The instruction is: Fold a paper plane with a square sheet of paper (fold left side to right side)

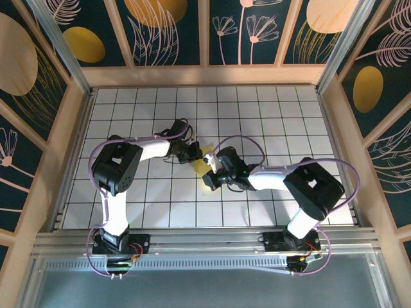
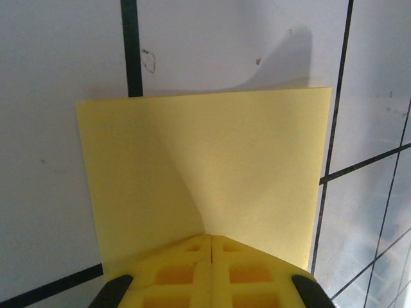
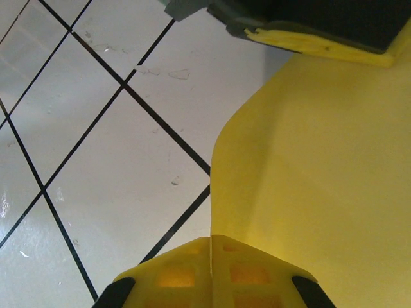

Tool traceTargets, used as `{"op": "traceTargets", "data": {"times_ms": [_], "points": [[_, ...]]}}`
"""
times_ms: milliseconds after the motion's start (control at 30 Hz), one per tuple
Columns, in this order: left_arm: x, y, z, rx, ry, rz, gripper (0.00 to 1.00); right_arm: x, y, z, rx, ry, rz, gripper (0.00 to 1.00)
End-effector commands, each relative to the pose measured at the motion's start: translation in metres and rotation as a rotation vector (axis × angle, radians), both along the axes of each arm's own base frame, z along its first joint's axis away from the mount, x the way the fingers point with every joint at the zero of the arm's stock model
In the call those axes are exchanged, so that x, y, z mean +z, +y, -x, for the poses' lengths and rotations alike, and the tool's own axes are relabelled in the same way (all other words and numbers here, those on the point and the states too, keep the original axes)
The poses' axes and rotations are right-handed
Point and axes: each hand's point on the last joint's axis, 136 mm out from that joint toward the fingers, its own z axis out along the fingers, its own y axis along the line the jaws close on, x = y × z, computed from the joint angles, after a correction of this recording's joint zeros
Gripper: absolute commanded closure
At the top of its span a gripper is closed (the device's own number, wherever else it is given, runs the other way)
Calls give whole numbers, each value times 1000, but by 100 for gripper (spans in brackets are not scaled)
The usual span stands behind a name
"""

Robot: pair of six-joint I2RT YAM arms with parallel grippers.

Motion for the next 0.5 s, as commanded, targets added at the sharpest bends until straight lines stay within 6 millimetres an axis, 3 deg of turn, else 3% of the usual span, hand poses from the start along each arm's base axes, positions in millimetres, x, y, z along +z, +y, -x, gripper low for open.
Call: {"op": "traceTargets", "data": {"times_ms": [0, 467], "points": [[-24, 10, 19, -12, 64, -95, 99, -10, -5, 2, -10, 52, 5, 100], [-31, 12, 27, 7, 77, -122, 100, -21, -21, -20, -107, 76, 62, 100]]}}
